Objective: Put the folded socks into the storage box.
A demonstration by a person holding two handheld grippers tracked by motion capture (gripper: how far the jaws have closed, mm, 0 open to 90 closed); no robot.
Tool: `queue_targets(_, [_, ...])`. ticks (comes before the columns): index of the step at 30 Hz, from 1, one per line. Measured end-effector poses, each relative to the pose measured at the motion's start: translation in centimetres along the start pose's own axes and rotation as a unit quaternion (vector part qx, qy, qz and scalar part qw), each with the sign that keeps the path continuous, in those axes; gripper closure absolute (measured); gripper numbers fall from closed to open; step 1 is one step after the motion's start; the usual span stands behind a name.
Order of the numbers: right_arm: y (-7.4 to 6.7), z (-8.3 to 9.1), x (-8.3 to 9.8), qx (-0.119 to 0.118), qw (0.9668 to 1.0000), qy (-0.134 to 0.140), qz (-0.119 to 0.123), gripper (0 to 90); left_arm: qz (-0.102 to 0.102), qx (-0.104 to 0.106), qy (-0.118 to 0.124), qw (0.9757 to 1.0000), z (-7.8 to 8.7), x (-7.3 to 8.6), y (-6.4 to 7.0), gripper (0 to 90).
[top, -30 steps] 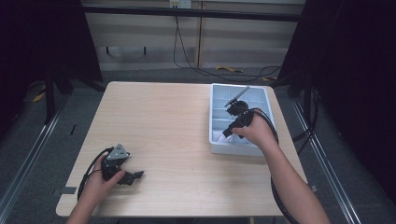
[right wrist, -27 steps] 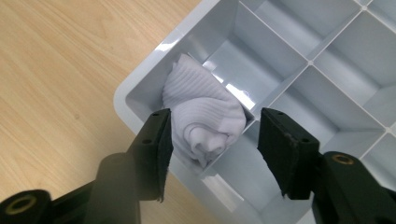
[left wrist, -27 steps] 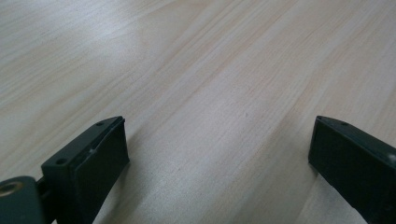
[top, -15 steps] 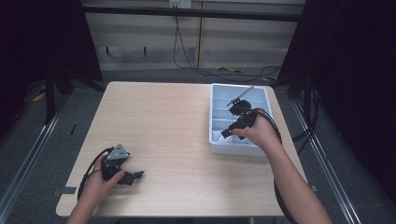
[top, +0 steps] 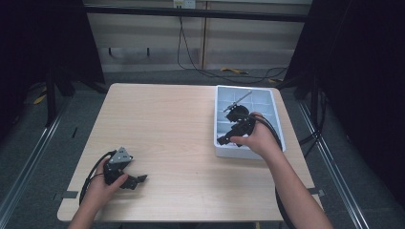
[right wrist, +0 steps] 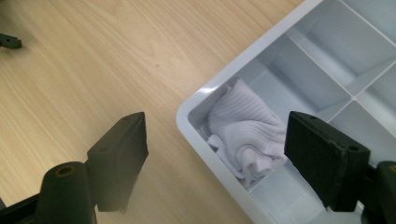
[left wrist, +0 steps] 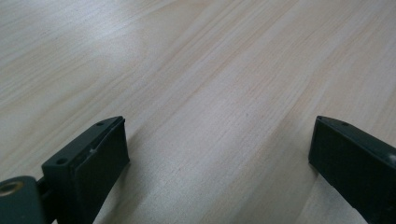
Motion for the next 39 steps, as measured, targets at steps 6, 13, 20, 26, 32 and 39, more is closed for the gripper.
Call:
queue_targets(6, [-1.2,-0.5,0.3,-0.019,0.9997,0.013,0.013,20.2,0.000,0.000,0.000,1.0000,0.0,0.0,0.0,4.4])
queue_targets(13, [-2.6,-1.2,0.6,-0.039,0.9988,0.018,0.021,19.4,0.000,0.000,0.000,1.0000,0.0,0.0,0.0,4.4])
queue_targets(20, [-4.0,-1.6,0.9,-0.055,0.9975,0.025,0.035,19.0,0.000,0.000,0.000,1.0000,0.0,0.0,0.0,4.4])
queue_targets(26, [-5.1,-2.0,1.1,-0.069,0.9962,0.031,0.045,18.8,0.000,0.000,0.000,1.0000,0.0,0.0,0.0,4.4])
queue_targets(32, [-6.2,-2.6,1.6,-0.079,0.9948,0.024,0.060,18.8,0.000,0.000,0.000,1.0000,0.0,0.0,0.0,4.4])
queue_targets(39, [-7.4,-3.1,2.2,-0.089,0.9926,0.005,0.081,19.2,0.000,0.000,0.000,1.0000,0.0,0.0,0.0,4.4])
Point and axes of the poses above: each handheld gripper's, and its own axes: z roughly backward along the jaws, x roughly out of its underside, y roughly to its right, the point moved 8 cm from there along -z, roughly forward along the jaws
